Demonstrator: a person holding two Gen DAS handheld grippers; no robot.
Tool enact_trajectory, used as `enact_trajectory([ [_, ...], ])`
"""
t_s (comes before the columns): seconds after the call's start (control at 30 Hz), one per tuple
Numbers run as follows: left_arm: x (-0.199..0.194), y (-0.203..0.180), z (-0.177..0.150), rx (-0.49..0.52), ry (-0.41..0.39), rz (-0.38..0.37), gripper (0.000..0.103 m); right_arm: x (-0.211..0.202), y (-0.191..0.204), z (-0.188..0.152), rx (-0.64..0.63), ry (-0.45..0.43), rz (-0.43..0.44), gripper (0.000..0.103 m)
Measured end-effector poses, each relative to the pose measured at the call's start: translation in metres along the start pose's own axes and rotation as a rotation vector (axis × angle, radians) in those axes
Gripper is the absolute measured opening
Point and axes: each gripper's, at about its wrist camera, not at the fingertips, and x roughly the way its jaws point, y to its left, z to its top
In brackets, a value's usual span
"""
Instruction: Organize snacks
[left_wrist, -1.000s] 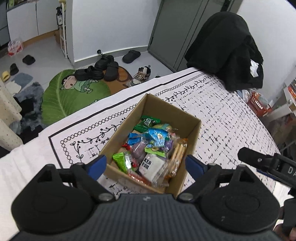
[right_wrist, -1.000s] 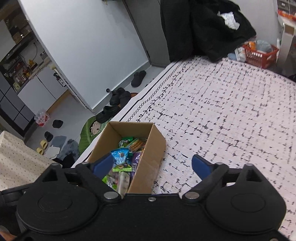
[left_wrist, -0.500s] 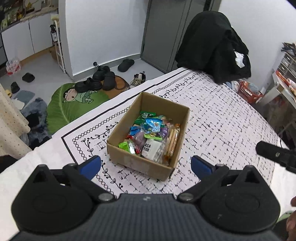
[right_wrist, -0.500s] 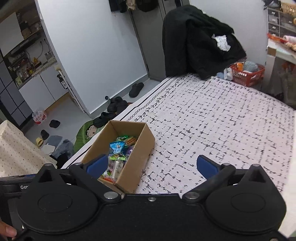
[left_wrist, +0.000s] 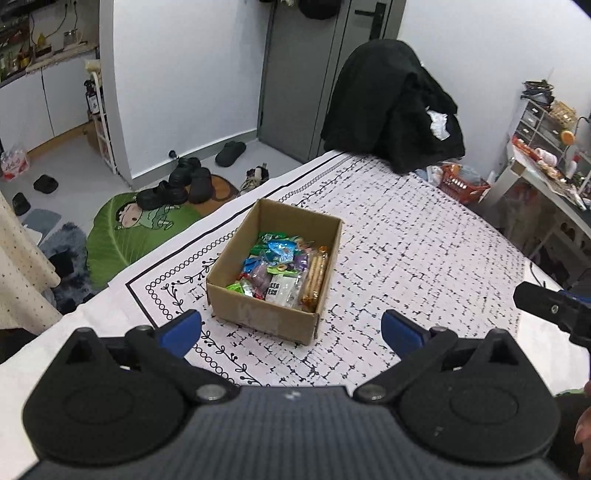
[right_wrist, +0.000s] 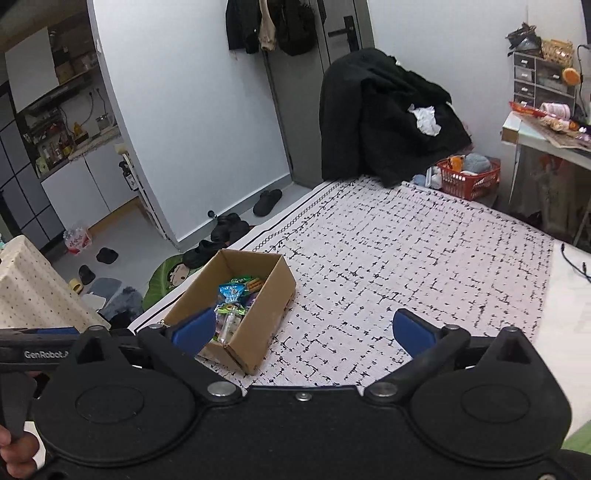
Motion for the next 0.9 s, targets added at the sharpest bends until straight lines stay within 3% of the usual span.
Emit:
enact_trajectory([
  [0.47,-0.056,0.01,-0.017,0.01,-0.079,-0.021,0.103,-0.058,0.013,-0.012,-0.004,-0.051,-0.006,0.103],
  [0.9,-0.09,0.028,-0.039,0.024,-0.12,-0.026,0.103,-0.082,0.031,-0.034,-0.061,-0.071,0.0,0.103],
])
